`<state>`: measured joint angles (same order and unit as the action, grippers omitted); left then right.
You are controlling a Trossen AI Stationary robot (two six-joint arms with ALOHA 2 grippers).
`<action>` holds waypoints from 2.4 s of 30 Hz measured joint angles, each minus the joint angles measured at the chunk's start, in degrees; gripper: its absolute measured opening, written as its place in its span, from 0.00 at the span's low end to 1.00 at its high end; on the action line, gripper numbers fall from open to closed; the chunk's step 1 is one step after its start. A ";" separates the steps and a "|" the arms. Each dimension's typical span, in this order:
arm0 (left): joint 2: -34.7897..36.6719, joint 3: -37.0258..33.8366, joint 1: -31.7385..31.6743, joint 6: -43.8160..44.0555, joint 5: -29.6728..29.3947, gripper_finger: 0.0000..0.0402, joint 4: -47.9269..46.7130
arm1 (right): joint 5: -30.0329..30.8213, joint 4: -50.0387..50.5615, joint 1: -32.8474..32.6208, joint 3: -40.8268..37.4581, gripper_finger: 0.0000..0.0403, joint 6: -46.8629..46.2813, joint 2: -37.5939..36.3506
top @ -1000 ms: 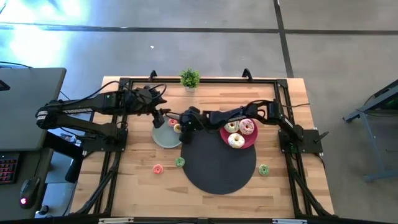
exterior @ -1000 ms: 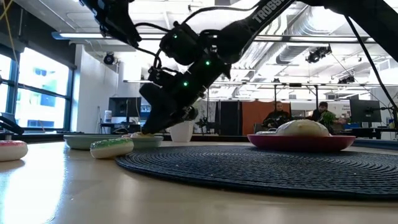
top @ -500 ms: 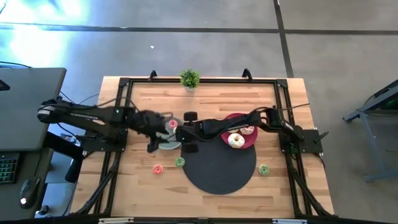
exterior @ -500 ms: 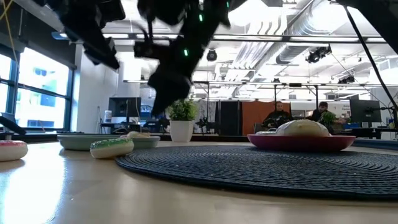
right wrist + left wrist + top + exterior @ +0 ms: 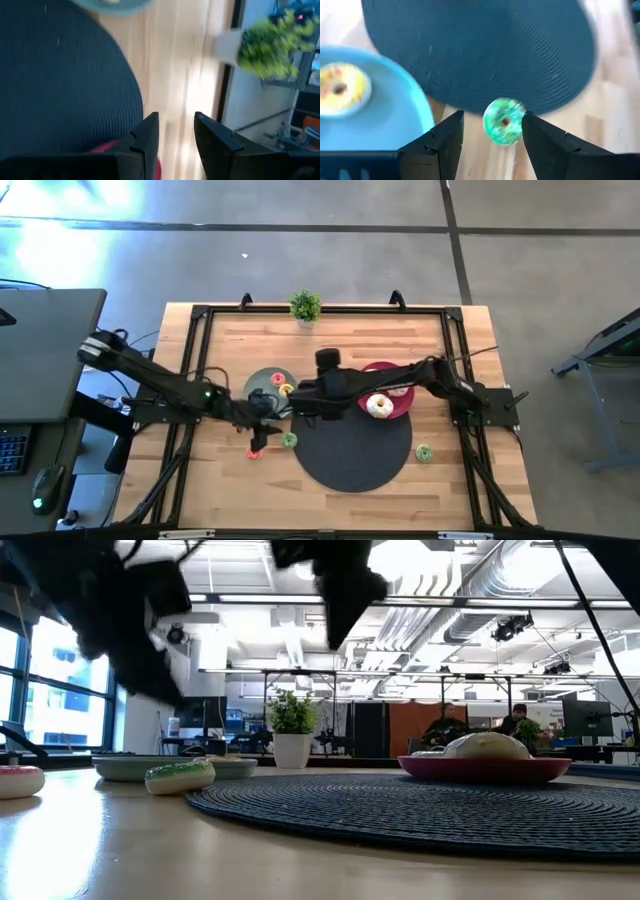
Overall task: Pick & Place donuts
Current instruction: Put the left small green donut on the blue plate, then put the small red donut on the blue plate
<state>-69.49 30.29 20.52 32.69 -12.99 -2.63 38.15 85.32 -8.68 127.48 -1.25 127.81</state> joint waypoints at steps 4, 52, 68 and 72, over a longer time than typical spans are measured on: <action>-7.23 0.01 1.47 0.42 -0.55 0.48 5.84 | -3.33 2.98 -0.85 1.56 0.28 -1.49 -2.95; -10.71 4.65 -15.73 1.91 1.80 0.08 -13.97 | -32.10 -98.81 -7.83 -91.78 0.28 -9.95 -53.24; -8.77 11.36 -15.64 -3.84 3.23 0.43 -22.65 | -32.10 -98.86 -7.94 -91.78 0.38 -5.92 -53.24; -8.40 16.23 -15.64 -5.68 5.37 0.44 -30.30 | -31.86 -98.29 -7.98 -91.78 0.45 -6.27 -53.22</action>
<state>-77.89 46.52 4.89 27.01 -7.62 -32.93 6.28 -12.96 -16.66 35.70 -7.53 74.59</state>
